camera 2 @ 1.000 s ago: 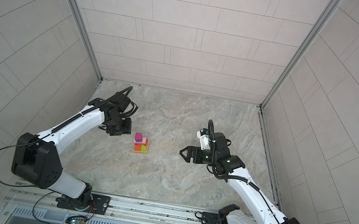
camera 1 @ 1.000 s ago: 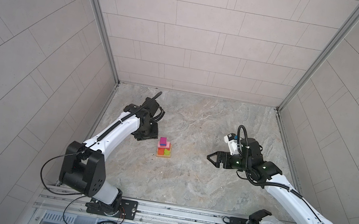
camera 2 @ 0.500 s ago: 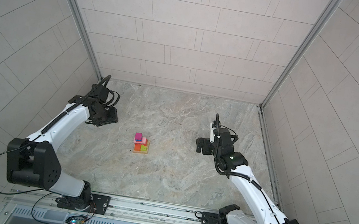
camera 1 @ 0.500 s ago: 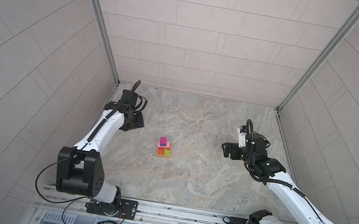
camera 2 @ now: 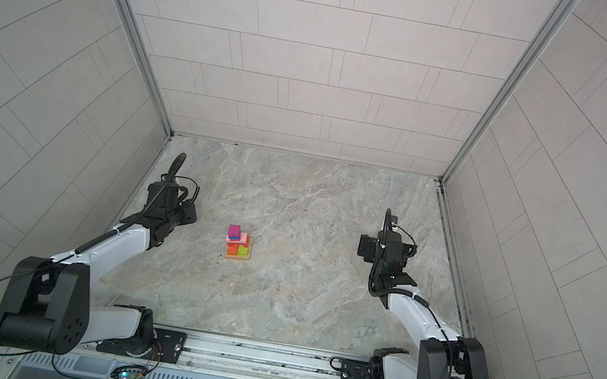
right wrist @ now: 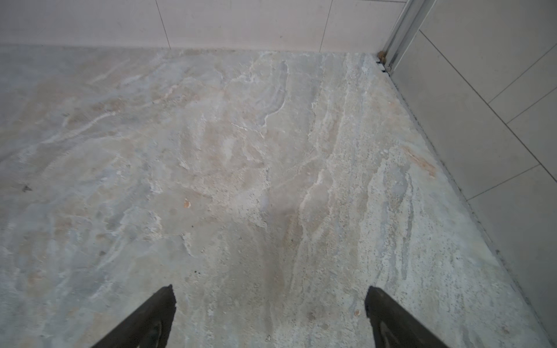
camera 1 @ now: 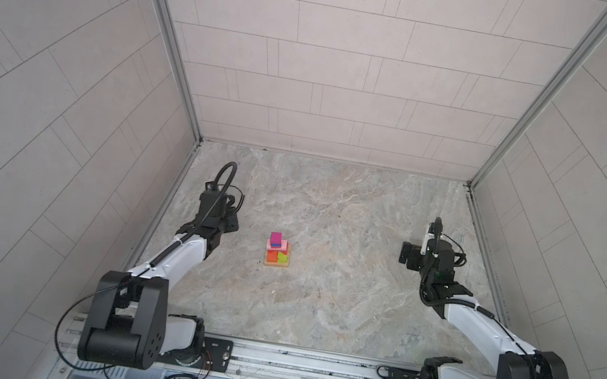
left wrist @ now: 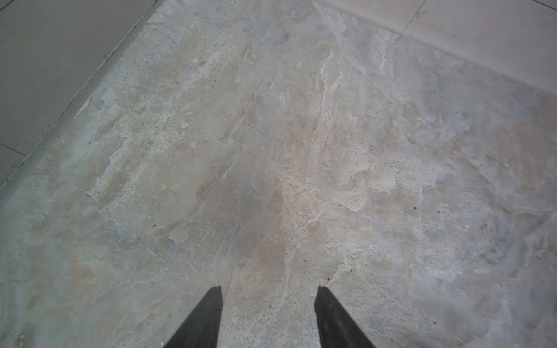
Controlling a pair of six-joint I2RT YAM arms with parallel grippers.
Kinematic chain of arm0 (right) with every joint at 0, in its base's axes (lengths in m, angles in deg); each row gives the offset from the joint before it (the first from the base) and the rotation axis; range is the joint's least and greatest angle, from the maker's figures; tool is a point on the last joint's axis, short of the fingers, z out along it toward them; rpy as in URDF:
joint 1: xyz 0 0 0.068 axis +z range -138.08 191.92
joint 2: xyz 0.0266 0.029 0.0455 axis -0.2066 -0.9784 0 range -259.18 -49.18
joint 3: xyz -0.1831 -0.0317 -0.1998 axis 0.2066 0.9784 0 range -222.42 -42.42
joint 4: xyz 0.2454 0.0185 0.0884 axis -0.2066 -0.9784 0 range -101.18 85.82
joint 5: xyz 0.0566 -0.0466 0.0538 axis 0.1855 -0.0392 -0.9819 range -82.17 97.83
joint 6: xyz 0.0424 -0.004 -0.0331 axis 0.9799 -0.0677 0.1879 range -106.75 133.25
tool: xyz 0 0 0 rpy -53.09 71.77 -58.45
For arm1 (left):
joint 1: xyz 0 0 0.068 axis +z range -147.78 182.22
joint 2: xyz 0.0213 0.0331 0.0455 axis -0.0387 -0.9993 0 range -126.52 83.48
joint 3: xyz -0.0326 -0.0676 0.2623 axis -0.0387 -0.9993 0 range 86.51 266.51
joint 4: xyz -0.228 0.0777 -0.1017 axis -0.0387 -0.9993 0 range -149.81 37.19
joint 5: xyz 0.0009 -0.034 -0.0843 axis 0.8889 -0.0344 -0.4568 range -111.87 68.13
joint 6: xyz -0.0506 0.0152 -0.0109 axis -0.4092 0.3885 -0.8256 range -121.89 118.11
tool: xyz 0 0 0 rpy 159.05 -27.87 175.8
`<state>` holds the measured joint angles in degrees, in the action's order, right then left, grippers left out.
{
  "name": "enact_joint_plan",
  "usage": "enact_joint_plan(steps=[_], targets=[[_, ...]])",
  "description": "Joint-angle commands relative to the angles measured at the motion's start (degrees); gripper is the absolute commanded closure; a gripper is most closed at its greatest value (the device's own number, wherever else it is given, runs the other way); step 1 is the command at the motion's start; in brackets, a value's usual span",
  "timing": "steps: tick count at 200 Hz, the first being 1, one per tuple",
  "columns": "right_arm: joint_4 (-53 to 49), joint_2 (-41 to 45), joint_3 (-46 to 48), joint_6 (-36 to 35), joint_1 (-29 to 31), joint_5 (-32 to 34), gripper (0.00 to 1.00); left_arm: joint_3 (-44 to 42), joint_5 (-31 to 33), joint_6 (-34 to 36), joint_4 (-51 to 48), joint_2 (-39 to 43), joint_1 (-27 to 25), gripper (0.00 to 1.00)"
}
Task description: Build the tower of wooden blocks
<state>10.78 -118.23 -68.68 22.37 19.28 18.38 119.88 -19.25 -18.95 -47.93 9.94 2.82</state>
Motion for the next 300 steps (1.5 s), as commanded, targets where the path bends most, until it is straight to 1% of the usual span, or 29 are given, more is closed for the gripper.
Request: enact_joint_plan(steps=[1,17,29,35,56,66,77,89,100,107,113,125,132,145,155,171,174,175,177,181,203,220,235,242,252,275,287,294,300], targets=[[9.7,-1.7,-0.2,-4.9,-0.3,4.1,0.01,-2.0,2.0,3.3,15.6,-1.0,0.4,0.44],[13.6,-2.8,1.4,-6.4,-0.3,4.3,0.00,-3.4,0.2,6.0,18.9,-2.0,0.6,0.43],[20.3,-3.9,4.3,-7.9,-0.3,4.1,0.00,-5.3,-2.8,7.0,25.1,-3.2,1.2,0.42],[23.3,-4.7,5.5,-8.4,-0.4,4.3,0.00,-5.3,-4.1,6.7,25.1,-3.6,1.6,0.42],[29.4,-9.1,6.7,-8.4,-0.5,5.9,0.00,-6.4,-5.4,6.3,25.9,-5.6,2.5,0.43],[30.2,-9.4,6.5,-8.7,-0.5,5.7,0.01,-8.1,-5.5,6.7,29.4,-6.6,2.9,0.43],[33.0,-10.4,7.2,-9.1,-0.6,7.9,0.00,-9.9,-5.7,5.9,34.7,-7.3,3.3,0.44],[39.2,-13.2,8.8,-7.5,-2.0,7.5,0.00,-9.7,-6.2,6.7,32.4,-6.1,3.4,0.45],[46.7,-16.3,11.1,-6.6,-2.7,7.6,0.00,-10.8,-5.8,9.0,34.0,-5.2,3.2,0.45],[50.6,-18.2,12.2,-6.2,-2.9,7.7,0.00,-12.5,-5.0,10.5,36.7,-4.3,3.3,0.42],[53.2,-19.5,12.9,-6.2,-3.0,7.6,0.00,-14.0,-3.7,11.6,40.0,-3.8,3.5,0.37],[56.7,-21.4,13.6,-6.5,-3.0,7.4,0.00,-16.1,-0.7,11.5,44.9,-4.2,4.2,0.30],[57.1,-21.9,13.8,-6.5,-3.0,7.4,0.00,-16.3,0.1,9.8,46.3,-4.6,5.2,0.29],[56.2,-22.0,13.2,-6.5,-3.0,7.4,0.00,-16.2,-1.6,8.5,46.5,-5.6,6.4,0.29],[53.4,-21.5,12.2,-6.5,-3.0,7.4,0.00,-15.8,-5.5,8.5,48.5,-7.7,7.3,0.29],[47.9,-21.2,9.4,-6.8,-3.1,6.8,0.00,-15.5,-9.0,8.9,52.7,-11.8,7.4,0.27],[46.6,-21.1,8.8,-6.9,-3.1,6.6,0.00,-15.4,-9.3,9.2,53.3,-12.5,7.4,0.23],[46.3,-21.0,8.6,-6.9,-3.1,6.5,0.01,-15.4,-9.3,9.2,53.6,-12.8,7.4,0.12],[45.6,-21.0,8.3,-6.9,-3.0,6.4,0.01,-15.4,-9.6,9.3,54.3,-13.2,7.4,0.03],[44.1,-20.9,7.5,-6.8,-3.0,6.4,0.01,-15.2,-10.3,9.6,54.6,-13.9,7.2,0.00],[42.0,-21.0,6.5,-6.7,-3.1,6.6,0.00,-14.1,-10.6,14.0,51.7,-14.6,4.2,0.00],[42.5,-20.9,6.7,-5.9,-3.1,8.2,0.01,-15.5,-8.6,14.1,59.6,-18.6,3.1,0.00],[42.9,-20.8,7.2,-5.2,-3.7,8.5,0.01,-14.5,-4.6,13.3,53.7,-16.6,3.2,0.00],[44.0,-20.9,7.6,-5.1,-3.7,8.9,0.01,-13.8,-2.0,12.1,52.6,-16.8,3.2,0.00],[45.6,-20.9,8.5,-4.9,-3.7,9.4,0.01,-13.9,-0.8,12.2,54.4,-17.6,2.7,0.00],[48.7,-21.1,9.9,-4.6,-3.7,11.2,0.01,-13.9,0.0,12.4,54.2,-17.4,2.3,0.00],[54.5,-22.1,12.2,-4.1,-3.7,12.6,0.01,-14.0,-0.2,12.5,54.0,-17.1,2.2,0.00],[57.4,-22.6,13.4,-4.4,-3.7,11.9,0.01,-14.3,-0.4,12.5,54.4,-17.1,2.2,0.00],[58.7,-22.7,14.1,-5.5,-3.7,8.9,0.01,-14.4,-0.9,12.5,54.8,-17.2,2.2,0.00]])
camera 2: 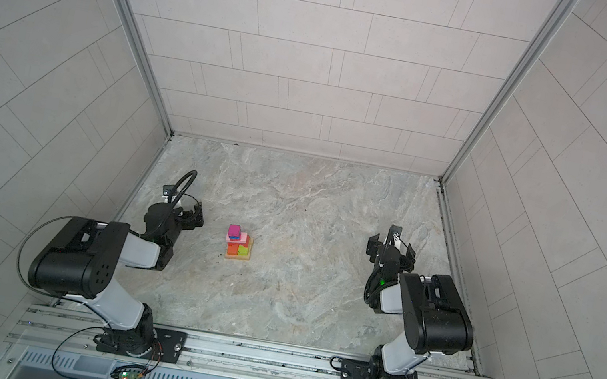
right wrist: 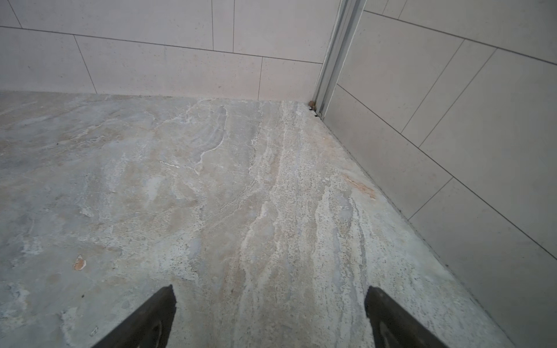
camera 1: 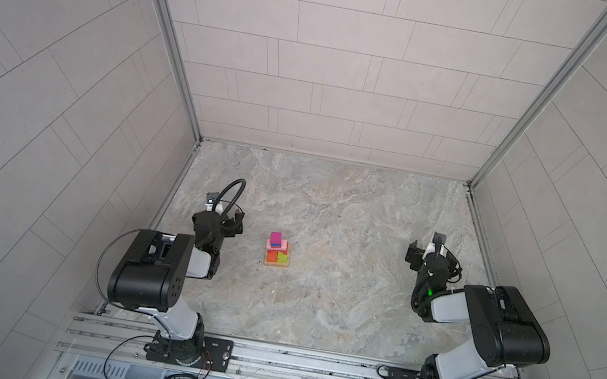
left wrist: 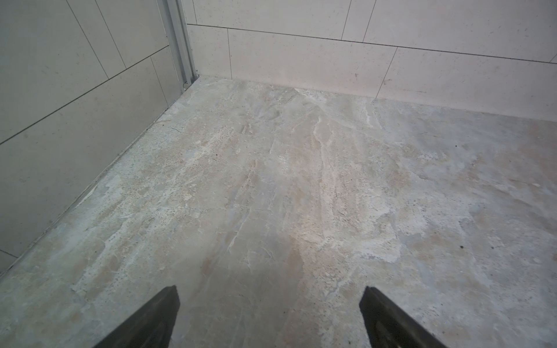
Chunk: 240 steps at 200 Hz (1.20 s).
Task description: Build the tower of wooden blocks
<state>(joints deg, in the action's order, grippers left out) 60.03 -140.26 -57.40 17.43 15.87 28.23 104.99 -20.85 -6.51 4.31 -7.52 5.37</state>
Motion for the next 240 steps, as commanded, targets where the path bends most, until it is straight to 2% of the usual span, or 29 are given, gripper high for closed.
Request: enact_joint_plan(steps=[1,11,22,28,35,43,89,109,240], targets=[[9.5,-0.7,2.9,-0.9,-0.3,-1.6,0.00,0.5,0.7,0.1,2.5,0.2,-0.3,0.00],[7.3,-0.9,1.4,-3.9,0.2,-8.1,0.00,0.9,0.5,0.1,2.0,0.2,-0.4,0.00],[-4.4,0.5,-3.3,-6.0,0.7,-12.2,0.01,1.8,-0.4,0.8,0.0,0.2,-0.5,0.00],[-9.8,1.3,-5.7,-6.0,0.5,-12.8,0.01,2.2,-0.4,1.1,-0.8,0.2,-0.7,0.00],[-11.6,1.9,-6.2,-4.5,-0.8,-13.3,0.01,2.6,-0.3,1.5,-1.5,0.2,-0.9,0.00],[-11.5,1.3,-6.7,-2.6,-1.3,-12.2,0.01,2.6,-0.4,1.5,-1.5,0.3,-0.9,0.00],[-9.3,0.9,-6.0,-3.8,-1.3,-13.1,0.01,2.6,-0.3,1.5,-1.4,0.2,-0.9,0.00],[-5.8,0.5,-4.4,-4.8,0.5,-9.3,0.01,2.6,-0.4,1.5,-1.4,0.2,-0.9,0.00],[-8.1,0.4,-5.7,-4.3,0.4,-8.7,0.01,2.6,-0.4,1.5,-1.4,0.2,-0.9,0.00]])
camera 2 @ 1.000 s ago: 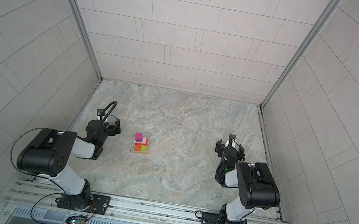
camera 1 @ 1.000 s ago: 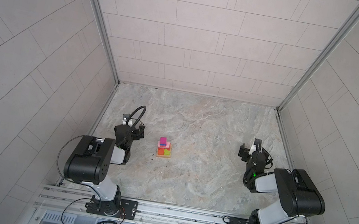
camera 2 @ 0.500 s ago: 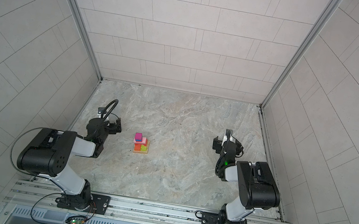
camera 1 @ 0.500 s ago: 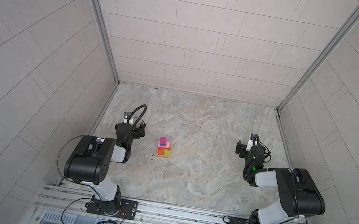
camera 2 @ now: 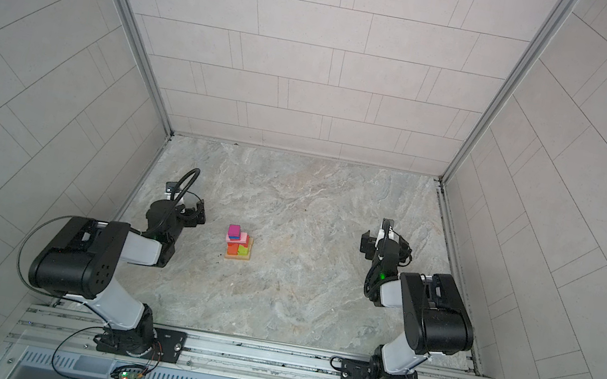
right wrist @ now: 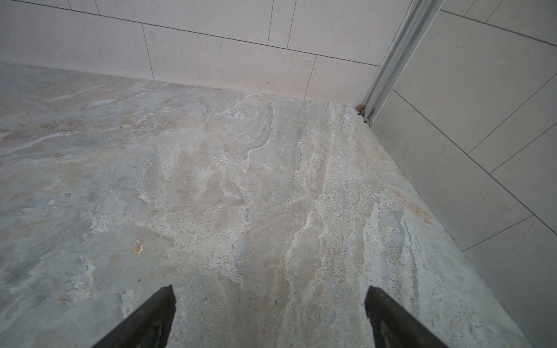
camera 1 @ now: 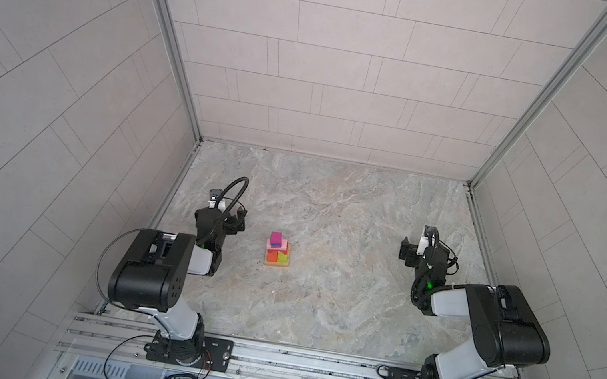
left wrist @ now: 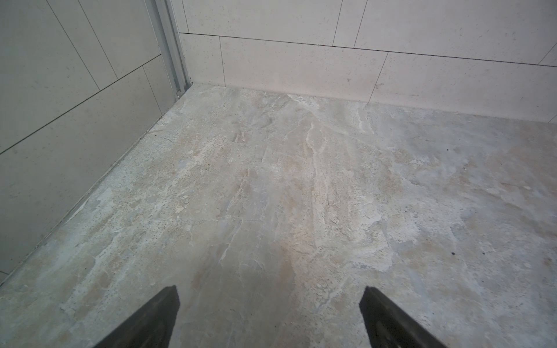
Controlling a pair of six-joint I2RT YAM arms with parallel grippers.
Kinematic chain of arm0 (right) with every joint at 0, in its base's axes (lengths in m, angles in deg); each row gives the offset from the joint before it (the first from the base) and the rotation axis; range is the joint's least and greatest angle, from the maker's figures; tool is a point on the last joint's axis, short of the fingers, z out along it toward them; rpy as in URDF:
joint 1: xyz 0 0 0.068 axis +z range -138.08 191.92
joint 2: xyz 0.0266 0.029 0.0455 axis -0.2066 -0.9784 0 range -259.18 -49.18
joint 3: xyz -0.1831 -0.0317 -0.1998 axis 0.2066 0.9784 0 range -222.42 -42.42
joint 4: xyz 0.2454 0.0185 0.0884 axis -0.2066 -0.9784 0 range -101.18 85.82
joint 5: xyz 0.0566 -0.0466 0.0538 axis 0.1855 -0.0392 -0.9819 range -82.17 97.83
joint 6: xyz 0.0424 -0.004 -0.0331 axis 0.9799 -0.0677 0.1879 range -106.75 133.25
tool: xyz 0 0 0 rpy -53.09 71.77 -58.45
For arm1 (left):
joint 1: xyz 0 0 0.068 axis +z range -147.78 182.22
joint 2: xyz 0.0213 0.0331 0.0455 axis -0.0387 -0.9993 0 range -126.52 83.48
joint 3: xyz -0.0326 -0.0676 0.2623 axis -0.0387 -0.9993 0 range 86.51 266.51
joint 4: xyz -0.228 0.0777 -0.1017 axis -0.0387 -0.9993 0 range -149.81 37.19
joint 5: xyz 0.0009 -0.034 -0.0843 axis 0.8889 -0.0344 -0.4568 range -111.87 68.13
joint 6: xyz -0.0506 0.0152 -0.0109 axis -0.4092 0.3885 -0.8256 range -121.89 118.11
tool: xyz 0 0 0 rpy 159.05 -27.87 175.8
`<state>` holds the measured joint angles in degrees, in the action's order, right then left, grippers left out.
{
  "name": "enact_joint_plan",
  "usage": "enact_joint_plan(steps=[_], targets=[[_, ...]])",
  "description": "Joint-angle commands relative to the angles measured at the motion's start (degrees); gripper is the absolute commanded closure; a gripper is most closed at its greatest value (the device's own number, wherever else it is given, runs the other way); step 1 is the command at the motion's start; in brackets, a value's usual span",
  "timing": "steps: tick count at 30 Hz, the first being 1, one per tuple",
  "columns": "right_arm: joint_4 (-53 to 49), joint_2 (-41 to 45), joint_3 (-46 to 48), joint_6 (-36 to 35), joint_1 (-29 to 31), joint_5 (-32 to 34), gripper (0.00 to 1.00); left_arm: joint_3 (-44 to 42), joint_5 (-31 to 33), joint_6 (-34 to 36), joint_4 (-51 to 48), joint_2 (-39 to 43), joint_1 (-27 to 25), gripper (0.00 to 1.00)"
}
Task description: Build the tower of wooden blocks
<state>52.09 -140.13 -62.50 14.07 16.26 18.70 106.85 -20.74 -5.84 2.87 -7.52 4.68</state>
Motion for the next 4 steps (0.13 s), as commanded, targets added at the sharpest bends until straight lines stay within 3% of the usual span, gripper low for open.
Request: enact_joint_plan(steps=[1,4], targets=[[-0.2,0.3,-0.6,-1.0,0.0,0.7,0.01,0.8,-0.5,0.8,0.1,0.2,-0.2,0.00],[0.1,0.4,-0.5,-0.9,-0.1,0.6,0.01,0.8,-0.5,0.8,0.1,0.2,-0.2,0.00]])
